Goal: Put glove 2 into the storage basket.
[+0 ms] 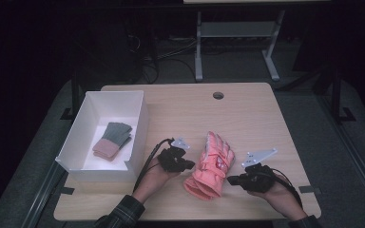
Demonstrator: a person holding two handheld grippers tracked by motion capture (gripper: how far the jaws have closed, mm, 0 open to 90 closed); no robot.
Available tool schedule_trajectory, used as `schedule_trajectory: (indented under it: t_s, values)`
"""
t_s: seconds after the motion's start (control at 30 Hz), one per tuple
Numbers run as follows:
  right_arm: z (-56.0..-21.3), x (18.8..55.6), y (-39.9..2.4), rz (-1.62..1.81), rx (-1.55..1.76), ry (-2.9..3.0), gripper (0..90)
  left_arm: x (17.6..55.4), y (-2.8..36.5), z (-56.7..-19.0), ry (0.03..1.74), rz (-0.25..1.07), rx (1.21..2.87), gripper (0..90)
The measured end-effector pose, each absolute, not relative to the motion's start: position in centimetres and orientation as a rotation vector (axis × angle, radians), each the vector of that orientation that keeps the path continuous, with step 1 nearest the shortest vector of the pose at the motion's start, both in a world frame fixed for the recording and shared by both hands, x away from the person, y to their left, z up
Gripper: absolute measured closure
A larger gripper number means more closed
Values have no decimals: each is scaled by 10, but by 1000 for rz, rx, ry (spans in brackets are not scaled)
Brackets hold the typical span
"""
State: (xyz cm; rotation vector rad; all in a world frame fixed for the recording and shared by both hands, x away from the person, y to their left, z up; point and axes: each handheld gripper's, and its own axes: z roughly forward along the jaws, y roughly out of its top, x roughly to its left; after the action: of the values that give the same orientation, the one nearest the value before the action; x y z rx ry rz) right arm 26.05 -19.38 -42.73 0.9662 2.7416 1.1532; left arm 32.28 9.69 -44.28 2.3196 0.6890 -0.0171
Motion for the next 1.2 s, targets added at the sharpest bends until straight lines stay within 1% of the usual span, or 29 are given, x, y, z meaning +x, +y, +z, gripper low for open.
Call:
schedule_trajectory:
  t_s: [0.17,0.23,0.37,0.63,0.77,0.9,1.03,1.2]
  values:
    - [-437,250,-181,1108,914,2819,900,308,102,-444,656,-41,2373,898]
    - [-435,248,-175,1120,896,2823,900,308,99,-444,659,-56,2354,899]
    - [-428,247,-168,1144,872,2802,900,307,96,-445,644,-59,2367,899]
    - [-425,248,-165,1174,863,2781,900,305,93,-445,636,-94,2348,899]
    - [-422,250,-167,1145,863,2766,900,306,94,-444,638,-87,2356,899]
    - [-413,257,-181,1174,924,2678,900,310,99,-442,662,-76,2338,898]
    - [-403,273,-189,1258,972,2557,900,313,104,-438,683,-56,2319,890]
    - [-411,292,-183,1271,999,2531,900,317,109,-435,713,-40,2302,850]
